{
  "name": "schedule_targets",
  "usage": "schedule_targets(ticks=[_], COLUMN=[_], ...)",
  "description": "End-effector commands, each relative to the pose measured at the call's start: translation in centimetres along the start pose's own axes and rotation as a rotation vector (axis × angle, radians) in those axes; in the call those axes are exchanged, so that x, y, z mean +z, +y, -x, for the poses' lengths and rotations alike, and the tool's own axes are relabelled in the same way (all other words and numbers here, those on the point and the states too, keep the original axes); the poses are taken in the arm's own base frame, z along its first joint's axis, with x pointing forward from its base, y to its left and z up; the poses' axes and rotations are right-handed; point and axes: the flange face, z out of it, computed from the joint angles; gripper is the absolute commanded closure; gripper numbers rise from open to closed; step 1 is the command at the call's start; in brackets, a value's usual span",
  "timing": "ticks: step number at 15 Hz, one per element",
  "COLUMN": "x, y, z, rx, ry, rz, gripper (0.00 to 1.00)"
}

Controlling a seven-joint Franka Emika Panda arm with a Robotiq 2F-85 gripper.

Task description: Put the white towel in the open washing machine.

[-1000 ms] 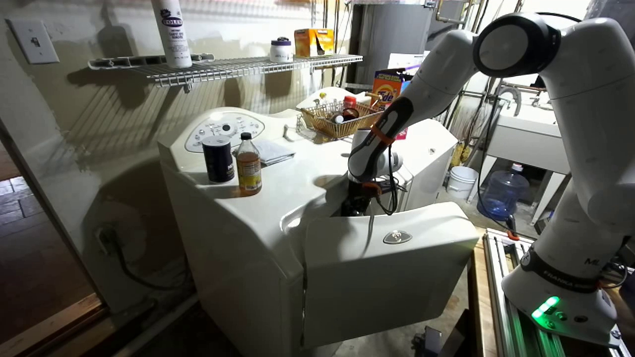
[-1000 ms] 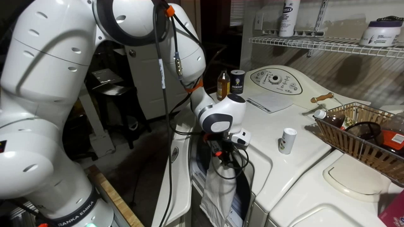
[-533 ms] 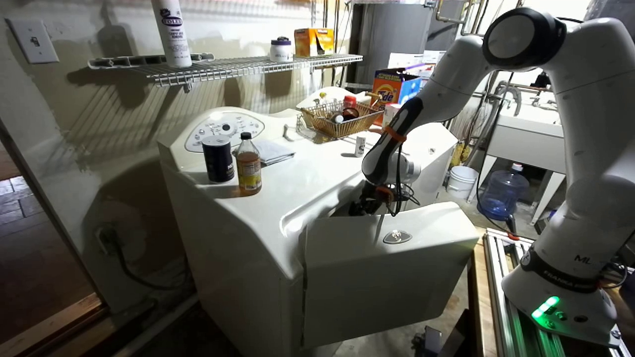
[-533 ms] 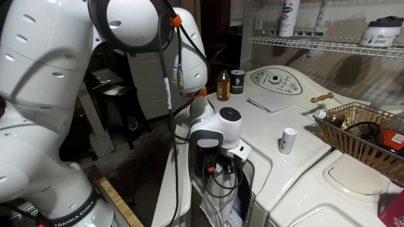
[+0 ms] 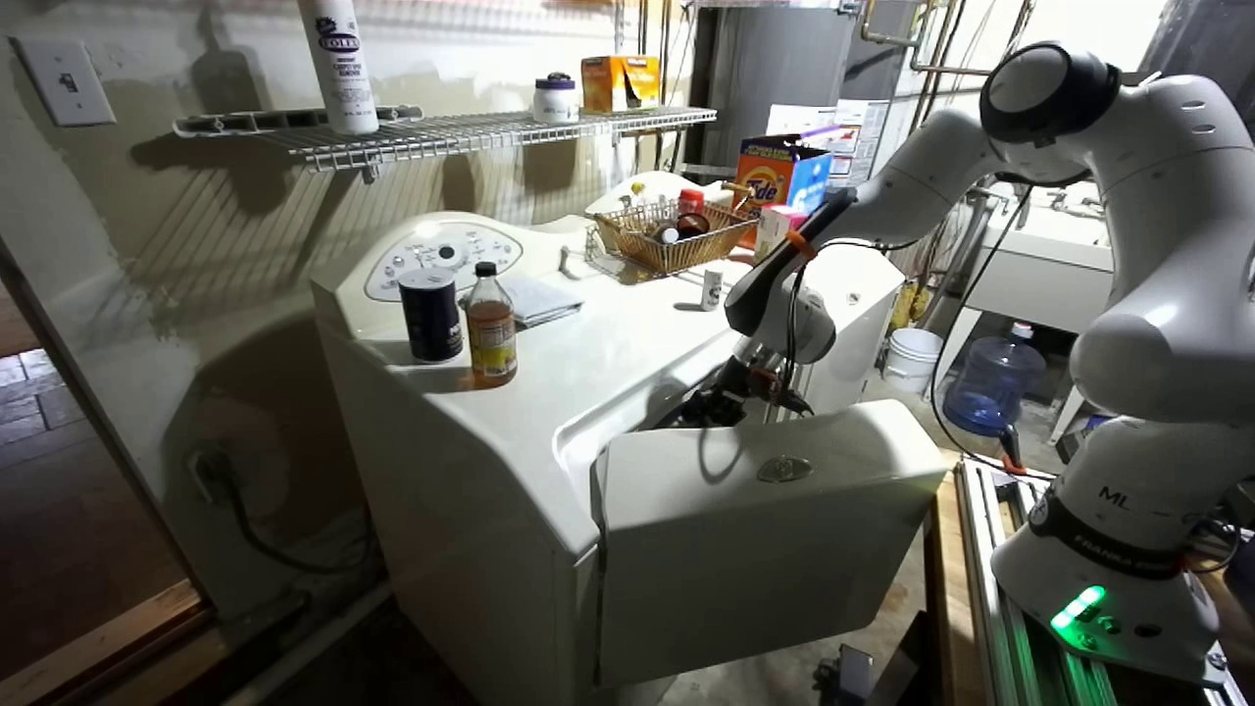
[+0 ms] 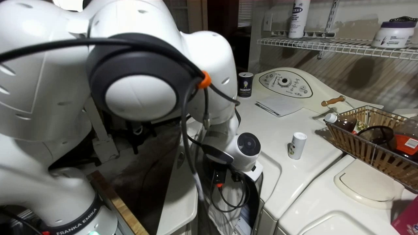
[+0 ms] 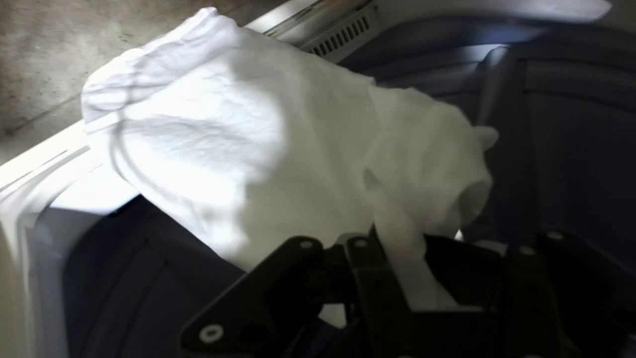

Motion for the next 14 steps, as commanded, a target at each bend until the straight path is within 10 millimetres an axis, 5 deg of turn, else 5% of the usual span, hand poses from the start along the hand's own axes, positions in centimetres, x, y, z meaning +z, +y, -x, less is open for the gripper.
schedule_targets(ticks=[1,2,8,14], x=[3.0,1.2,1.8,5.1], y=[1.1,0.8,1.2,1.2], z=[0.1,0.3,0.4,1.5], rx=[-0.064,-0.031,-0.034,0.012], ry=[0.032,0.003,0.000,-0.008], rz=[-0.092,-0.041,-0.049,-0.115], gripper=[1.00,1.00,1.00,1.00])
